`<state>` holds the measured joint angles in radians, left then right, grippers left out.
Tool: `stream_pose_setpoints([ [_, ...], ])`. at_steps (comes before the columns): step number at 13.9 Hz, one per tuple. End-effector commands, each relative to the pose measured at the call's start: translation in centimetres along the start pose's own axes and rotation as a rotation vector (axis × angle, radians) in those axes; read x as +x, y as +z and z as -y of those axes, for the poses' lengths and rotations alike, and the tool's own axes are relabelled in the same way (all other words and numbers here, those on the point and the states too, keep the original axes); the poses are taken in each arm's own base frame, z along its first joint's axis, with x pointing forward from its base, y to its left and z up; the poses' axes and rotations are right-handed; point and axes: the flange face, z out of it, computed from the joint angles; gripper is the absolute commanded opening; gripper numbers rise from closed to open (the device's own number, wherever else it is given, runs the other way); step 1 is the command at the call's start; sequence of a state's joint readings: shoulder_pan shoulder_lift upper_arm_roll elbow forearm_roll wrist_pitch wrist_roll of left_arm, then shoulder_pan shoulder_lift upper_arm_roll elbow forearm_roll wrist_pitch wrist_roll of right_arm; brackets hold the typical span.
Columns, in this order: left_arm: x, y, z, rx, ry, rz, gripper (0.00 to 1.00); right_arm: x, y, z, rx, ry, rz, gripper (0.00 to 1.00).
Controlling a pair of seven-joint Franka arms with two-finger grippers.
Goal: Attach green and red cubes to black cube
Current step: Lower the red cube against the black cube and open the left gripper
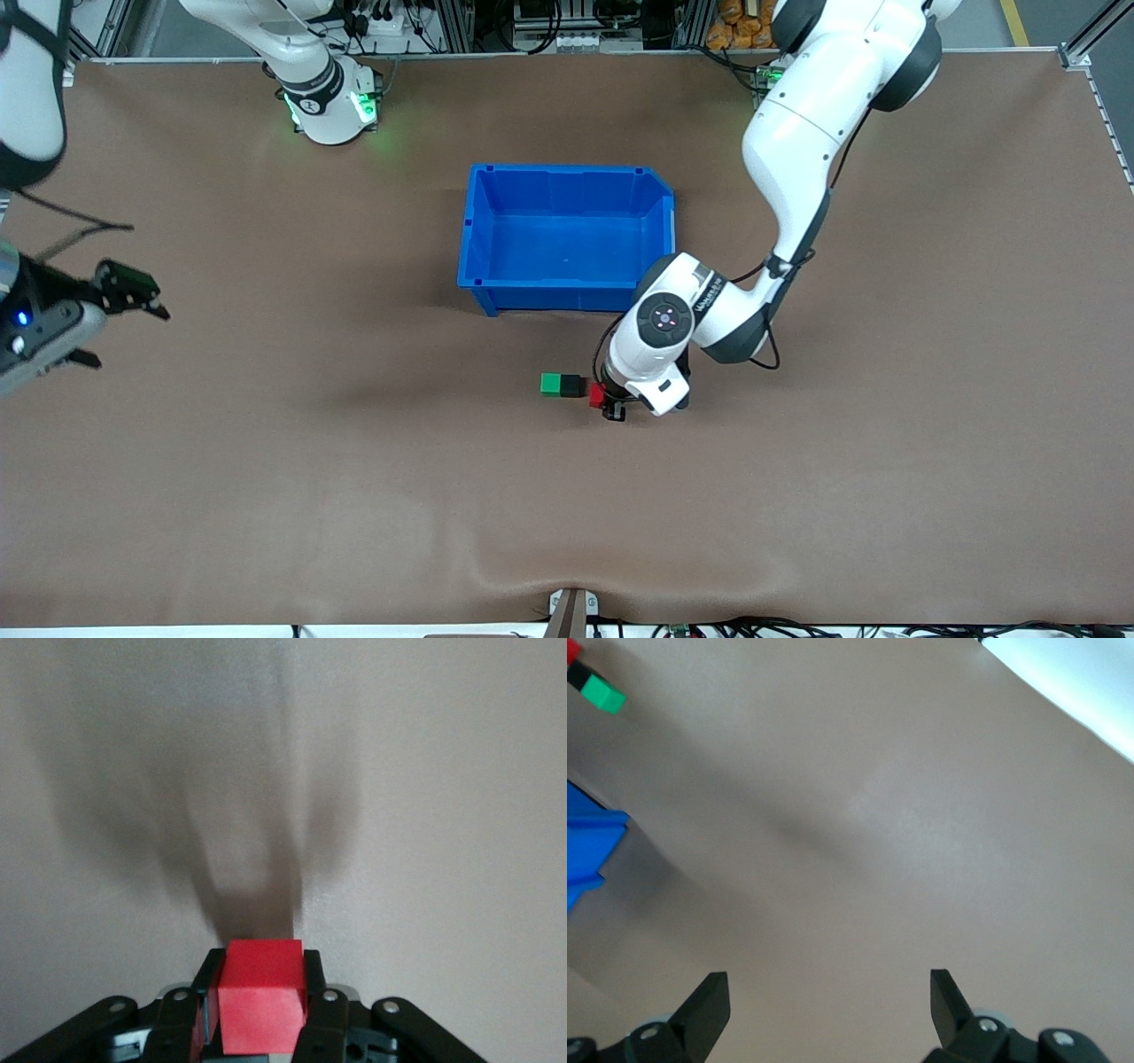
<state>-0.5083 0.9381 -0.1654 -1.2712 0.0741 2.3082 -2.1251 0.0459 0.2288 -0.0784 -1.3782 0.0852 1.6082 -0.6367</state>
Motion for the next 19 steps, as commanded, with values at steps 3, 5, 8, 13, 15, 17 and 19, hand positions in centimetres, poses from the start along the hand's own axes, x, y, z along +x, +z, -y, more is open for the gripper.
stream_pose_setpoints([
  [3,-1.3,1.8,0.6,-0.019,-0.022,-0.041,0.00,-5.9,-3.2,3.5,0.016,0.277,-0.002,1.00],
  [5,-1.7,1.8,0.7,-0.019,-0.021,-0.035,0.00,-7.1,-4.4,4.1,0.004,0.406,0.020,1.00],
  [8,-2.6,1.9,1.4,-0.016,-0.026,-0.033,0.00,-7.9,-6.3,5.0,-0.031,0.556,0.004,1.00],
  [13,-2.9,1.8,1.7,0.005,-0.049,-0.013,0.00,-9.1,-6.4,4.7,-0.018,0.626,0.044,1.00],
  [15,-2.6,2.1,1.8,0.012,-0.049,-0.021,0.00,-9.2,-6.3,4.2,-0.019,0.631,0.042,1.00],
  [17,-2.6,1.7,1.7,0.014,-0.043,-0.029,0.10,-9.2,-6.4,4.1,-0.022,0.628,0.038,1.00],
  [19,-1.8,1.4,1.4,0.023,-0.037,-0.048,0.74,-9.2,-6.6,4.0,-0.033,0.624,0.036,1.00],
])
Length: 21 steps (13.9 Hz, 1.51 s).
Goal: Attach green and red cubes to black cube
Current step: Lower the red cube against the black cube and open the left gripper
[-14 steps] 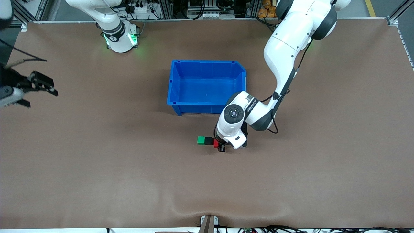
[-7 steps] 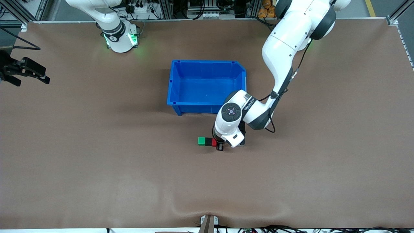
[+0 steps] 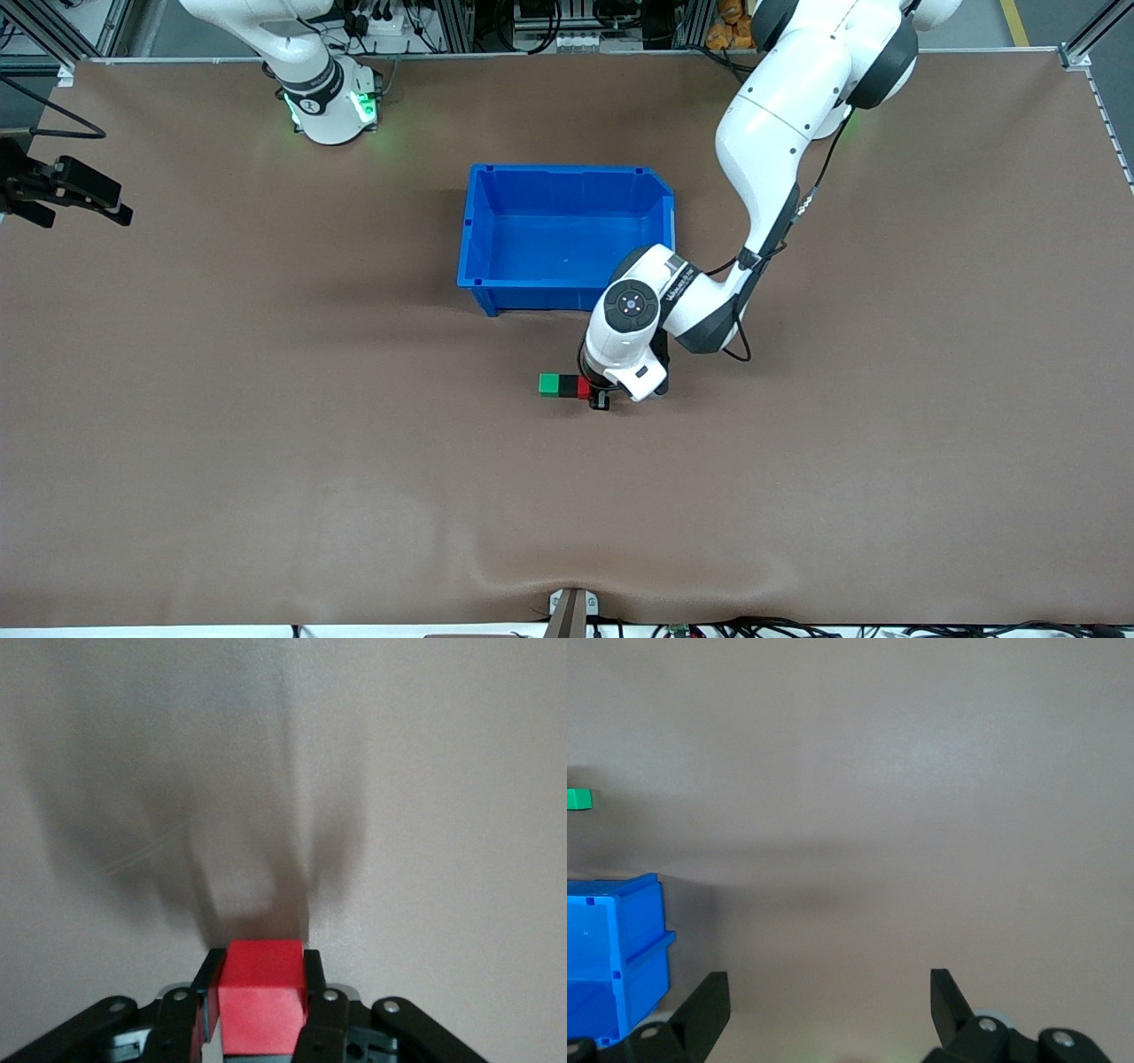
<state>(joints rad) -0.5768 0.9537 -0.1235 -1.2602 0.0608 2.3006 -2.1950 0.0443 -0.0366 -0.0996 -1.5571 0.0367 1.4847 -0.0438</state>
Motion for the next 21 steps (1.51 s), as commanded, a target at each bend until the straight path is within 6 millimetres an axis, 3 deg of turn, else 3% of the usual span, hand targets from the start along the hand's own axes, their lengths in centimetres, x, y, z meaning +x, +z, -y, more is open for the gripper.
stream_pose_setpoints([
  [1,0.5,0.0,-0.4,0.016,0.020,-0.025,1.00,-0.6,-0.6,-0.4,-0.026,0.012,-0.015,1.00],
  [5,1.4,-3.5,-1.0,0.042,0.067,-0.052,1.00,-0.5,-0.4,-0.4,-0.030,0.012,-0.013,1.00],
  [9,4.7,-11.0,-3.5,0.033,0.143,-0.057,1.00,-0.3,-0.2,0.1,-0.030,0.012,-0.013,1.00],
  [13,8.4,-16.7,-5.5,-0.020,0.225,-0.042,1.00,-0.2,0.0,0.7,-0.026,0.006,-0.011,1.00],
  [16,12.0,-20.9,-5.6,-0.007,0.303,-0.065,1.00,-0.8,-1.1,0.7,-0.033,0.002,0.004,1.00],
  [19,16.0,-25.1,-4.8,0.039,0.428,-0.085,1.00,-1.1,-1.0,-1.6,-0.014,0.042,0.019,1.00],
  [21,17.9,-26.7,-4.4,0.053,0.501,-0.090,1.00,-1.0,-1.0,-0.6,-0.017,0.034,0.021,1.00],
])
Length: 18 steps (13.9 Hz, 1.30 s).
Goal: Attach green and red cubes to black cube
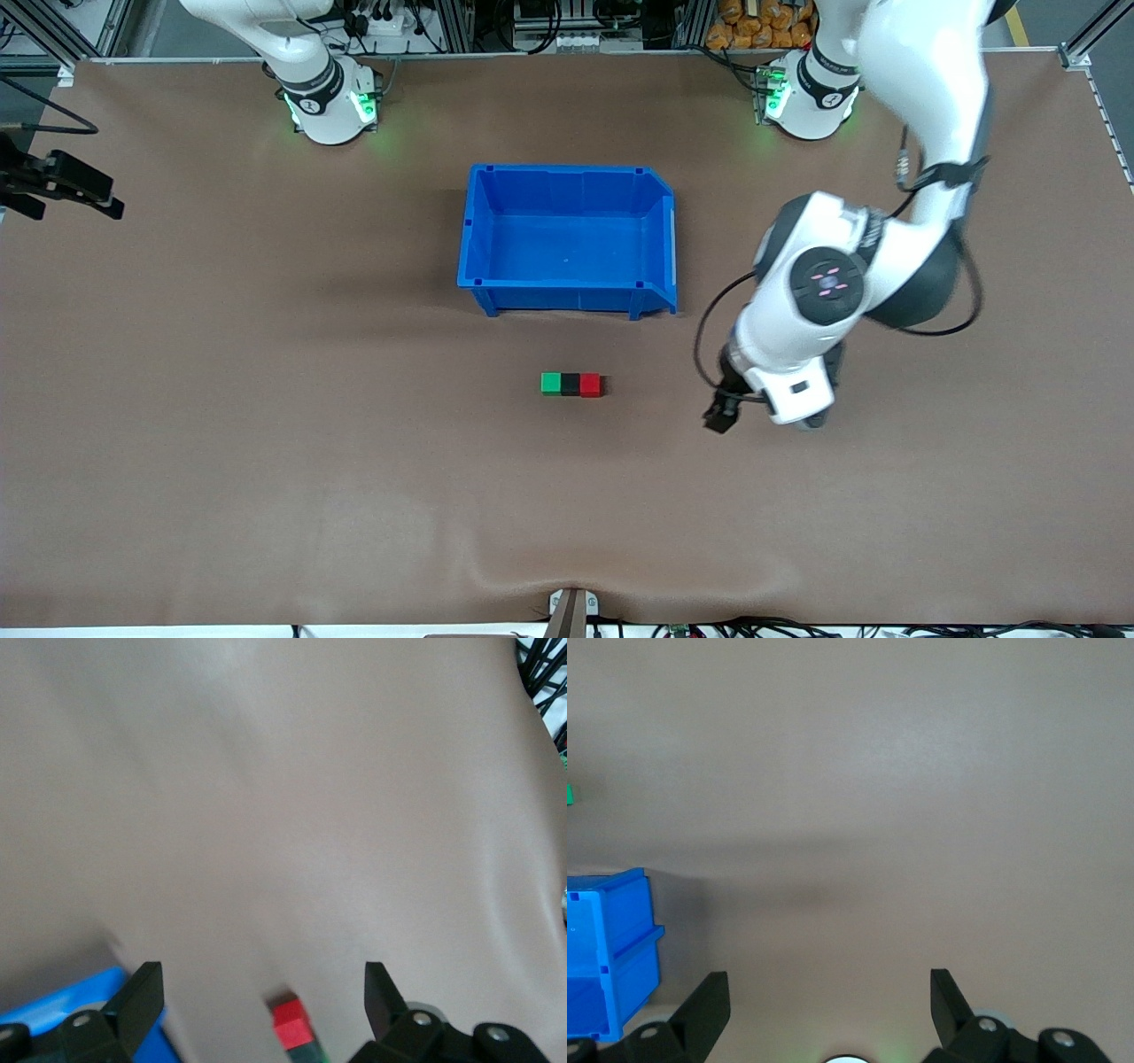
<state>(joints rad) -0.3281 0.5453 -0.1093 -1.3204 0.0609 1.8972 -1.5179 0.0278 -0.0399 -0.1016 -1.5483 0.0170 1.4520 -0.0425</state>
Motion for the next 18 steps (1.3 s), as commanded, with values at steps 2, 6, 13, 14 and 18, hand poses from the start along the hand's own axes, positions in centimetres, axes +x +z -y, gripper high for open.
stream_pose_setpoints([
  [2,2.7,-2.6,3.6,0.024,0.113,-0.009,1.00,-0.5,-0.5,1.1,-0.003,0.005,0.002,1.00],
  [6,5.9,-4.6,6.4,0.028,0.227,-0.016,1.00,-0.4,-0.5,0.4,-0.010,0.017,-0.001,1.00],
  [13,9.9,-8.9,9.6,0.048,0.403,-0.018,1.00,0.9,-0.2,0.7,-0.017,0.011,-0.048,1.00],
  [14,10.8,-9.7,10.2,0.048,0.426,-0.022,1.00,0.9,-0.2,0.6,-0.016,0.013,-0.050,1.00],
  [18,14.4,-12.5,12.4,0.030,0.503,-0.038,1.00,1.0,-0.3,0.5,-0.017,0.015,-0.056,1.00],
])
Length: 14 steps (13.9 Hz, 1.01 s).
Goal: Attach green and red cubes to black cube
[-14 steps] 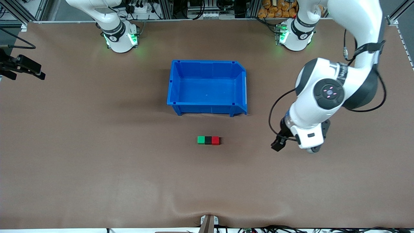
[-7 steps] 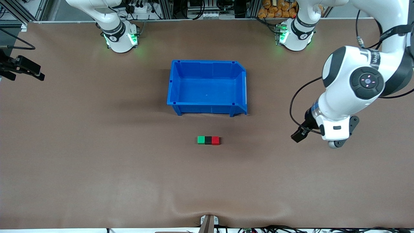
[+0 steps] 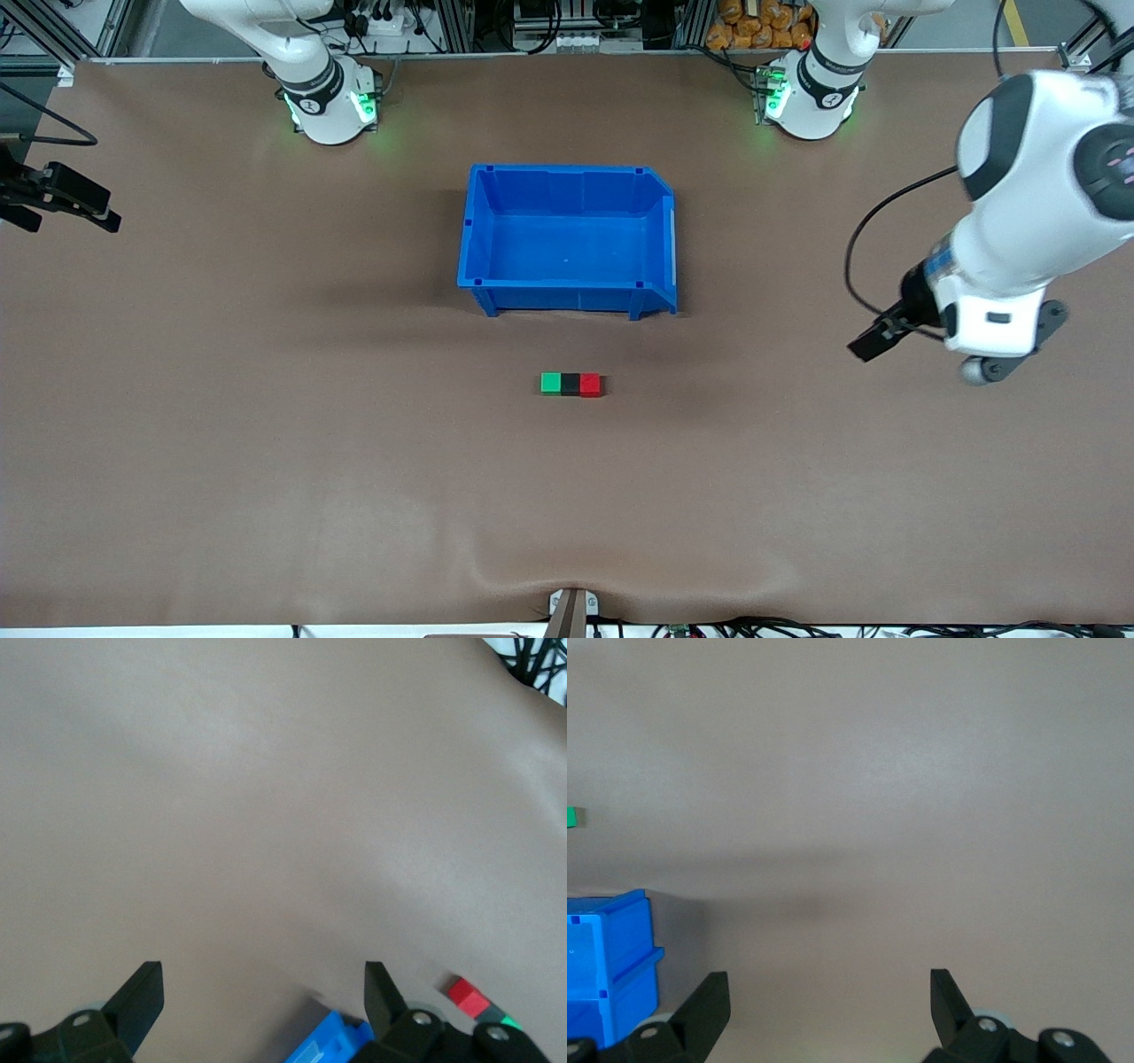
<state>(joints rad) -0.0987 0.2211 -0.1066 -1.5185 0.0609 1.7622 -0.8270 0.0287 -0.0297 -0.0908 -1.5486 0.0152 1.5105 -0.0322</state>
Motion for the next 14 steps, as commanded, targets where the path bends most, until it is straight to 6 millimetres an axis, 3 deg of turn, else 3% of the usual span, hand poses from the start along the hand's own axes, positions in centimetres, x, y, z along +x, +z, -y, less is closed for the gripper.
stream_pose_setpoints([
  [1,0.7,-1.2,2.5,0.006,0.063,0.000,1.00,0.0,-0.3,-0.1,-0.011,0.015,-0.008,1.00],
  [9,3.3,-2.3,5.3,0.004,0.184,-0.018,1.00,0.0,-0.2,0.1,-0.011,0.012,-0.004,1.00],
  [14,2.7,-4.0,6.1,0.006,0.187,-0.024,1.00,0.0,-0.1,0.3,-0.009,0.009,-0.002,1.00],
])
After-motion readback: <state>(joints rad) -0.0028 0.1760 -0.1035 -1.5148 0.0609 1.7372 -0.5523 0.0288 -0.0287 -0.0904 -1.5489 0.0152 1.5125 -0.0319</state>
